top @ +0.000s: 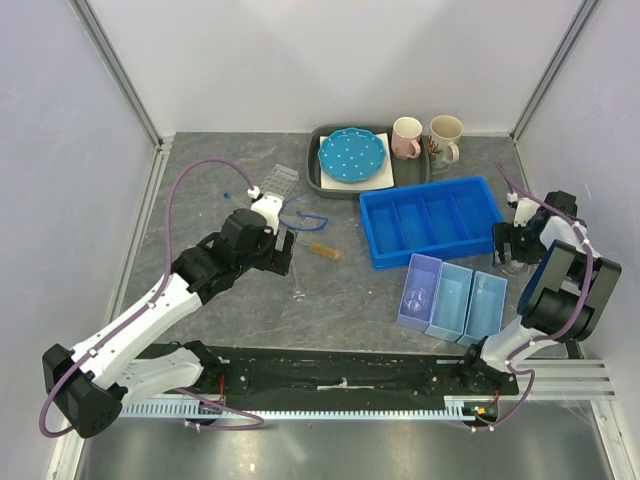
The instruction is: Organize the chemistry lab equipment
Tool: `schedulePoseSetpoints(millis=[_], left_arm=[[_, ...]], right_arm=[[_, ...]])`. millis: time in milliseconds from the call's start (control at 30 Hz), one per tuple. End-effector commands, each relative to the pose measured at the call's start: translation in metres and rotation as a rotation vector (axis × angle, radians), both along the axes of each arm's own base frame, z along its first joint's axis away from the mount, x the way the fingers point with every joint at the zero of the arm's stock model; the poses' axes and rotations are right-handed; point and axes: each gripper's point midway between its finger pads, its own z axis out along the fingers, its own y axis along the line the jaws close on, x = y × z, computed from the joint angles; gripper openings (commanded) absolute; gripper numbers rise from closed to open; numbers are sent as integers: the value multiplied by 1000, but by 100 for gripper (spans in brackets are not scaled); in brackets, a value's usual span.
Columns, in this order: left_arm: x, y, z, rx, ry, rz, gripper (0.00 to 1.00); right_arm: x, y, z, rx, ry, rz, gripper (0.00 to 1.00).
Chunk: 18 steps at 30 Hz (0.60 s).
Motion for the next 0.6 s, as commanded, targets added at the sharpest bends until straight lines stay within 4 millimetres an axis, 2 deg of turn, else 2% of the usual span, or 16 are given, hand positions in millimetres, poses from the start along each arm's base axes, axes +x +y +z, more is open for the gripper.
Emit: schedulePoseSetpoints(millis=[0,233,333,533,567], left_arm=[[5,1,3,20,-33,-5,98],[4,0,2,18,-27,-9,98],[4,0,3,16,-30,-9,98],[4,0,3,17,-31,-6,98],[5,0,4,16,-32,-6,98]], right_arm=[[-2,-7,-8,-28,17,3,98],[-9,-6,-14,-35,37,7,98],[-8,-7,-11,-46,27,7,97],[0,-12,13,-80,-31,8,61],[0,-12,17,-84,-40,10,61]])
